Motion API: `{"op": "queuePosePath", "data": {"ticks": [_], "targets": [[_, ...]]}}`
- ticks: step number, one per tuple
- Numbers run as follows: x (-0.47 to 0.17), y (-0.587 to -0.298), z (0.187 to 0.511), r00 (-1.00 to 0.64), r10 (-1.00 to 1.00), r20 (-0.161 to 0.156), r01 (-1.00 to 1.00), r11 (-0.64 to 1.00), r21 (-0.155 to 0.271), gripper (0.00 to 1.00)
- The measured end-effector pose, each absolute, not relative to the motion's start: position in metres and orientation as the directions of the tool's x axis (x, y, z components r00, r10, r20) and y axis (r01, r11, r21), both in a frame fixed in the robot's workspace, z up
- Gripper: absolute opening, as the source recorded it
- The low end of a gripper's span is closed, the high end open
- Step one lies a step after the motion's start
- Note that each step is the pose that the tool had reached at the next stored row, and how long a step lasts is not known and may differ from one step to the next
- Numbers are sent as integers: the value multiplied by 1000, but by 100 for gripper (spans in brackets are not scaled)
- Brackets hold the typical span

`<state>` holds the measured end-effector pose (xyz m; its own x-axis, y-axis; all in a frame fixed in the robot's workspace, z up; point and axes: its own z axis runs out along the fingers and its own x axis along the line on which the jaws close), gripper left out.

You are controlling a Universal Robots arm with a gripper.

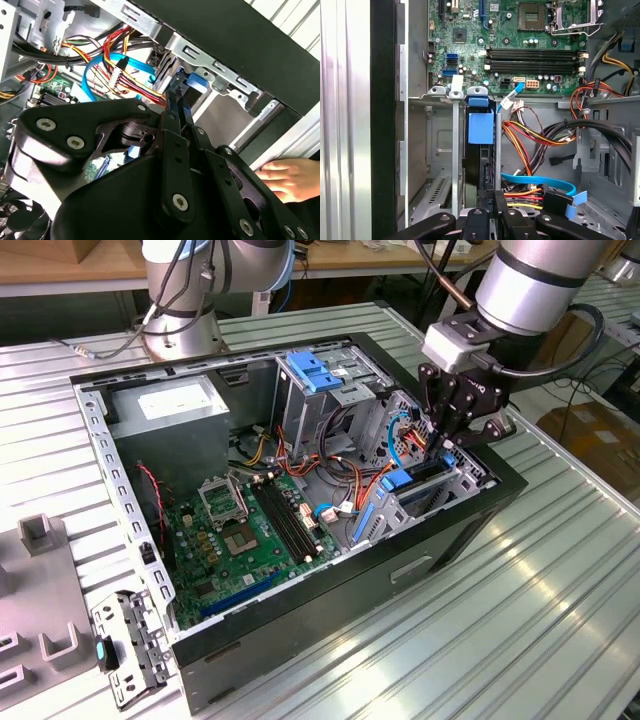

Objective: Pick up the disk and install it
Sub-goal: 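Insert the first disk wire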

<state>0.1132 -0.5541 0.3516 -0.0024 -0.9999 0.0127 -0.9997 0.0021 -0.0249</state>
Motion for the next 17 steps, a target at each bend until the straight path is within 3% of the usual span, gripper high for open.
{"op": "queuePosePath", "data": {"ticks": [17], "targets": [[113, -554, 346, -26, -1000, 13, -999, 26, -25, 16]]}}
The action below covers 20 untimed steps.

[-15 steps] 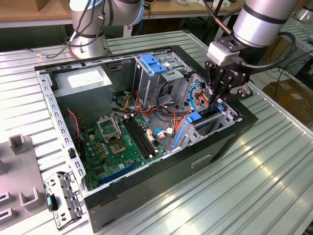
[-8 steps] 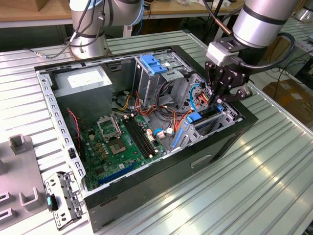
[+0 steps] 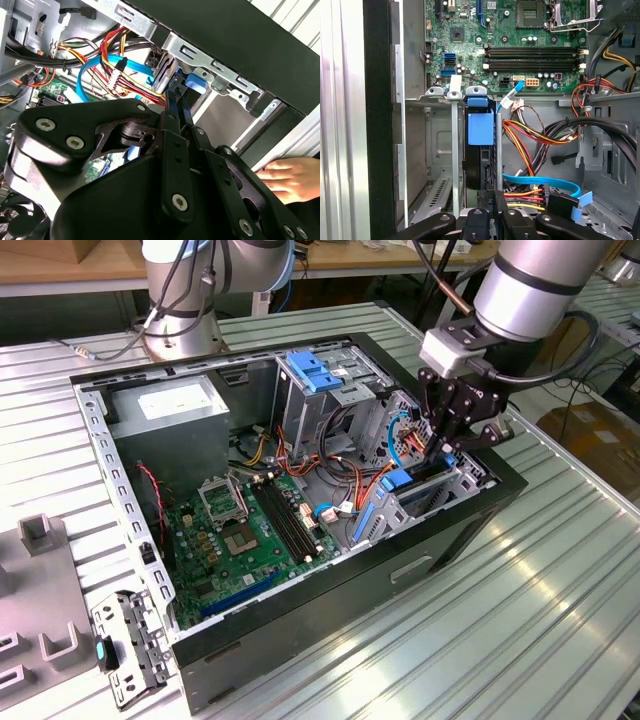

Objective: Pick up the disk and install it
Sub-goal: 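Insert the first disk wire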

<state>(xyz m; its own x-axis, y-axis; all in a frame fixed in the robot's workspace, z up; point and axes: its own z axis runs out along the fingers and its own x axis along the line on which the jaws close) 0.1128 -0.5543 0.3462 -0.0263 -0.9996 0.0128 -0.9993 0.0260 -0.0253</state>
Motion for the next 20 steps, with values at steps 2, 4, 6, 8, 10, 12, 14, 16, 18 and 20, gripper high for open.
{"op": "queuePosePath", "data": {"ticks": [2, 4, 6, 8, 10, 12, 14, 16, 18, 20], "targets": [[113, -554, 345, -26, -1000, 13, -999, 26, -25, 16], [113, -554, 345, -26, -1000, 13, -999, 26, -25, 16], [113, -554, 343, -26, -1000, 12, -999, 26, -25, 16], [113, -554, 341, -26, -1000, 13, -999, 26, -25, 16], [113, -554, 341, -26, -1000, 13, -999, 26, -25, 16], [113, -554, 341, -26, -1000, 13, -999, 26, -25, 16], [113, -554, 340, -26, -1000, 12, -999, 26, -25, 16], [113, -554, 342, -26, -1000, 12, -999, 26, -25, 24], [113, -554, 346, -26, -1000, 12, -999, 26, -25, 24], [113, -554, 352, -26, -1000, 13, -999, 26, -25, 24]]}}
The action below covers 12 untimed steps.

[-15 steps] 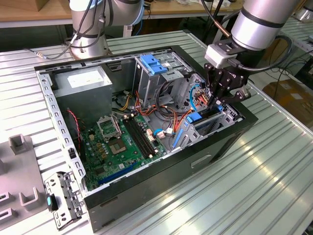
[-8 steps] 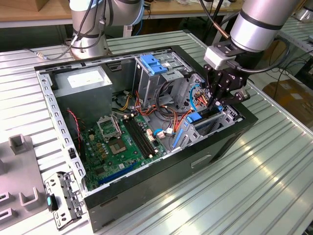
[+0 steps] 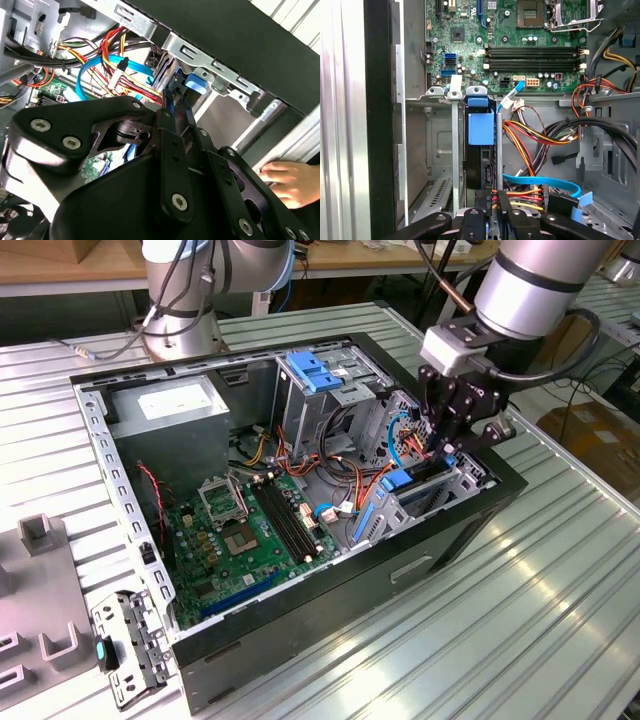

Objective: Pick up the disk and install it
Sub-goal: 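Insert the first disk wire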

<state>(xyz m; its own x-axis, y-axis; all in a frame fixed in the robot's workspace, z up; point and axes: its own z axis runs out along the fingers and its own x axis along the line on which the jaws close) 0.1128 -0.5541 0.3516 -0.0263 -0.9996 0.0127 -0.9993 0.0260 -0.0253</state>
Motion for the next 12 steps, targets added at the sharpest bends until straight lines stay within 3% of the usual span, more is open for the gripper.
{"op": "queuePosePath", "data": {"ticks": [4, 7, 12], "targets": [[113, -554, 353, -26, -1000, 13, -999, 26, -25, 22], [113, -554, 353, -26, -1000, 13, -999, 26, -25, 11], [113, -554, 353, -26, -1000, 13, -999, 26, -25, 11]]}}
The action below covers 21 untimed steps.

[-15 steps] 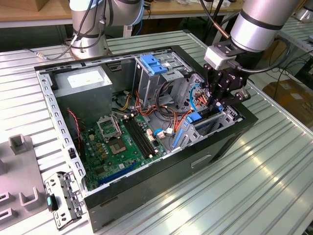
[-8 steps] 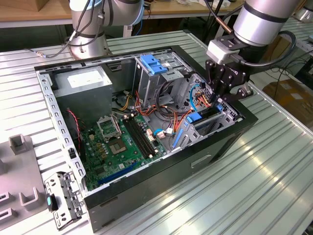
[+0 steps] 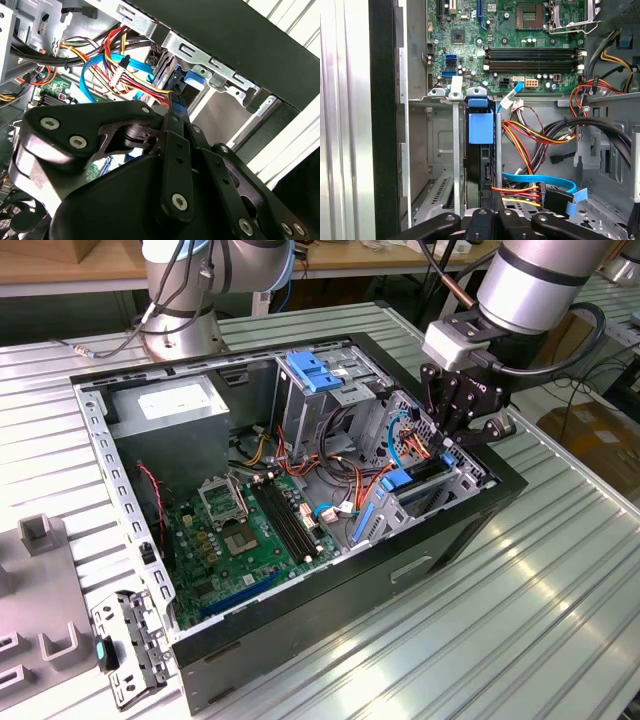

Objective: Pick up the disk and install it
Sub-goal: 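Insert the first disk wire, then insert the second disk wire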

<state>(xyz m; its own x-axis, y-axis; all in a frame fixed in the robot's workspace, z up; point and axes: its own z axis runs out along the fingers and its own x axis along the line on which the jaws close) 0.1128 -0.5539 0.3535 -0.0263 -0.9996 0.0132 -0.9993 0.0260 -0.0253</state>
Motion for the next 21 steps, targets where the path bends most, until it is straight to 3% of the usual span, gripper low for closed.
{"op": "queuePosePath", "data": {"ticks": [13, 16, 21], "targets": [[113, -554, 353, -26, -1000, 13, -999, 26, -24, 11], [112, -554, 354, -26, -1000, 13, -1000, 26, -1, 11], [112, -553, 371, -26, -1000, 13, -1000, 26, 1, 11]]}}
